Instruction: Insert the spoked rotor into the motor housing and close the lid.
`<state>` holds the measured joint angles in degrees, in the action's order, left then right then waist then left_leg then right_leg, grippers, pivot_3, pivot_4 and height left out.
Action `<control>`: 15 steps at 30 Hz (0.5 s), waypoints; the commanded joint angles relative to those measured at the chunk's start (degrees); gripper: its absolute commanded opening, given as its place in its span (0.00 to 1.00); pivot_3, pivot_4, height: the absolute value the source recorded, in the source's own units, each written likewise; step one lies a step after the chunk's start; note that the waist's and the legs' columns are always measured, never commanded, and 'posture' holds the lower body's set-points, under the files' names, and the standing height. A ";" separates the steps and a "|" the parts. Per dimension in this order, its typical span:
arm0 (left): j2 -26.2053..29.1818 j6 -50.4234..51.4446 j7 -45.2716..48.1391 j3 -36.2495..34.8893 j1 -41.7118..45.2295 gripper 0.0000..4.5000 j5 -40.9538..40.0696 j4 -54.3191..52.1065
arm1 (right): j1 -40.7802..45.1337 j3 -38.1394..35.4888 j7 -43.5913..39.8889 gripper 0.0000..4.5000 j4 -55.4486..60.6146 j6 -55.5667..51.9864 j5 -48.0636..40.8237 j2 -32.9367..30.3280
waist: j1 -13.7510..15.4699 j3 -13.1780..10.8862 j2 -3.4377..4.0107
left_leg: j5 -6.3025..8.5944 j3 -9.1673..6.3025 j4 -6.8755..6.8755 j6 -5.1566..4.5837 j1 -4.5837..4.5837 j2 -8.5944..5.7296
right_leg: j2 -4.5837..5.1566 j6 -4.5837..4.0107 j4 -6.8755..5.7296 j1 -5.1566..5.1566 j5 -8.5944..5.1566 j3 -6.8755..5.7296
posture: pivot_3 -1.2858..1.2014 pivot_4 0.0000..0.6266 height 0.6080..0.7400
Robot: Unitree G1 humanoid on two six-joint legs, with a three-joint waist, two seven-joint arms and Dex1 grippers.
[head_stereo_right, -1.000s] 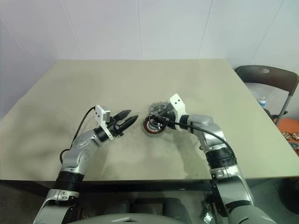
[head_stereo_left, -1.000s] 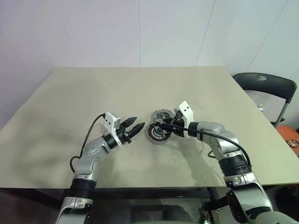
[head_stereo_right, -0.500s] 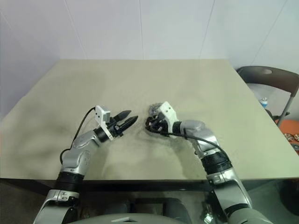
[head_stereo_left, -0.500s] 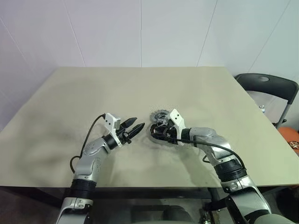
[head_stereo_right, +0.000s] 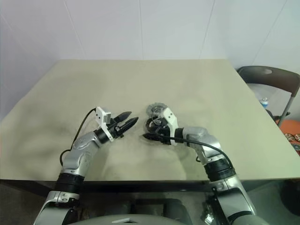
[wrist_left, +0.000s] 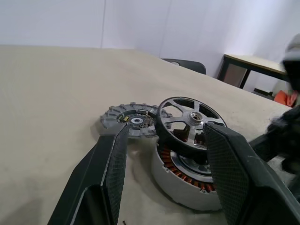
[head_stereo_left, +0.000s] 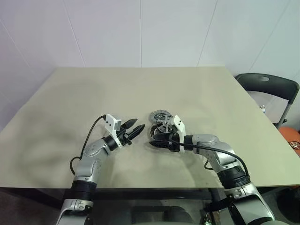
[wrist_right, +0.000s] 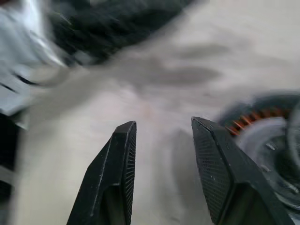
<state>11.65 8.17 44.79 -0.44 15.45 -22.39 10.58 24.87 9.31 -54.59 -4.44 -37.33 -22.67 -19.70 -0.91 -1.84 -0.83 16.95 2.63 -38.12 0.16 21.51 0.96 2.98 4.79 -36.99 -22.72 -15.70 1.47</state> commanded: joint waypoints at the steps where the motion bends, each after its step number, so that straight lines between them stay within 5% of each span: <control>1: -0.12 -0.94 0.03 0.12 0.61 0.60 0.30 -0.32 | 4.00 -6.09 3.76 0.43 -0.61 1.35 -3.01 2.42 | -0.02 0.00 0.00 | 0.00 0.00 0.00 0.00 -0.01 0.00 | 0.00 0.00 0.00 0.00 0.00 0.00 | 0.52 0.00 1.00; 15: -0.12 -1.13 0.20 0.08 0.14 0.60 0.50 0.02 | 12.70 -13.72 13.50 0.43 -14.65 7.59 2.05 -2.15 | -0.03 -0.02 0.03 | 0.00 0.03 0.05 0.00 0.09 -0.05 | 0.17 -0.01 0.02 -0.09 0.00 0.02 | 0.52 0.00 1.00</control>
<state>11.66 8.06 44.85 -0.29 15.45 -21.86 11.18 35.30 -3.40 -40.97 -20.22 -30.05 -20.61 -21.09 -0.94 -1.85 -0.80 16.96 2.67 -38.05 0.16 21.60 0.91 3.15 4.78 -36.97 -22.82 -15.70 1.49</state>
